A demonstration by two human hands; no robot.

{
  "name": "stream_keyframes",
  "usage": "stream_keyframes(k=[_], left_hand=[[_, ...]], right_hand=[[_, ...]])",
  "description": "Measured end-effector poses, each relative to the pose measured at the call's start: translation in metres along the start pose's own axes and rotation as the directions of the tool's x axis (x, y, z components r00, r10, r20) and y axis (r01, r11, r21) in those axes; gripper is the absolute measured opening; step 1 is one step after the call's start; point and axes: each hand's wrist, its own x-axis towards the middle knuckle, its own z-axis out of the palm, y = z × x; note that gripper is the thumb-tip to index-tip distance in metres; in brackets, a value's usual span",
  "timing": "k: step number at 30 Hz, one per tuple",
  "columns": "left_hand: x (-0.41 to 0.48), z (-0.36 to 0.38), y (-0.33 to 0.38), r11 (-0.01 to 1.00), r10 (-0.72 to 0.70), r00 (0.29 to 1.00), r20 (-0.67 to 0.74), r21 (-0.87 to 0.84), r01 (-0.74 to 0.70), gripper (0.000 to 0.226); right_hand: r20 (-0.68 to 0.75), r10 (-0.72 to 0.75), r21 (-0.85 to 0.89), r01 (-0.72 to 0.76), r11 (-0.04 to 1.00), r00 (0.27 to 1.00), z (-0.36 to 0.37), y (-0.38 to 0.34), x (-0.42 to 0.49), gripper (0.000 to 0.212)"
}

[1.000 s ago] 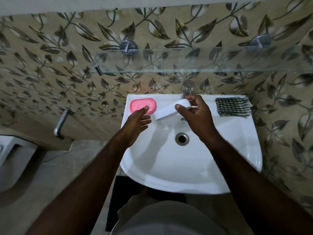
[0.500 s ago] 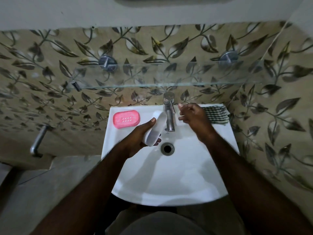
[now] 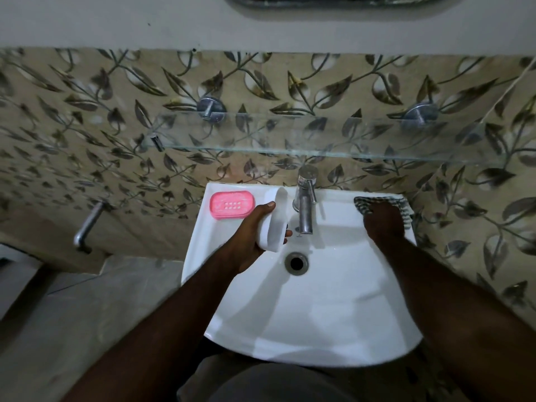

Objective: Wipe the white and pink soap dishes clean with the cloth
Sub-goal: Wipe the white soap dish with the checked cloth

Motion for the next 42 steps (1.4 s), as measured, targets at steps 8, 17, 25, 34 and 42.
stream_keyframes(k=[8, 17, 25, 34, 42], left_hand=[[-0.004, 0.003, -0.001, 0.996, 0.059, 0.998, -0.009, -0.059, -0.060, 0.056], [-0.011, 0.003, -0.002, 0.983, 0.075, 0.995, 0.065, -0.170, -0.063, 0.058], [-0.021, -0.017, -0.010, 0.945, 0.035, 0.996, 0.078, -0.327, -0.008, 0.052], [-0.018, -0.044, 0.007, 0.964, -0.045, 0.994, 0.101, -0.257, 0.070, 0.089], [-0.017, -0.068, 0.023, 0.994, -0.035, 0.983, 0.178, -0.092, 0.052, 0.069]], right_hand=[[-0.016, 0.182, 0.746, -0.110, 0.657, 0.983, -0.082, -0.024, -0.036, 0.029], [0.571, -0.291, 0.742, -0.635, -0.217, 0.767, -0.130, -0.076, -0.118, 0.054], [0.535, -0.221, 0.818, -0.565, -0.104, 0.815, -0.105, -0.145, -0.173, 0.033], [0.403, -0.247, 0.896, -0.326, 0.301, 0.881, -0.100, -0.204, -0.189, 0.026], [0.474, -0.357, 0.852, -0.317, 0.417, 0.805, -0.095, -0.256, -0.198, 0.020]])
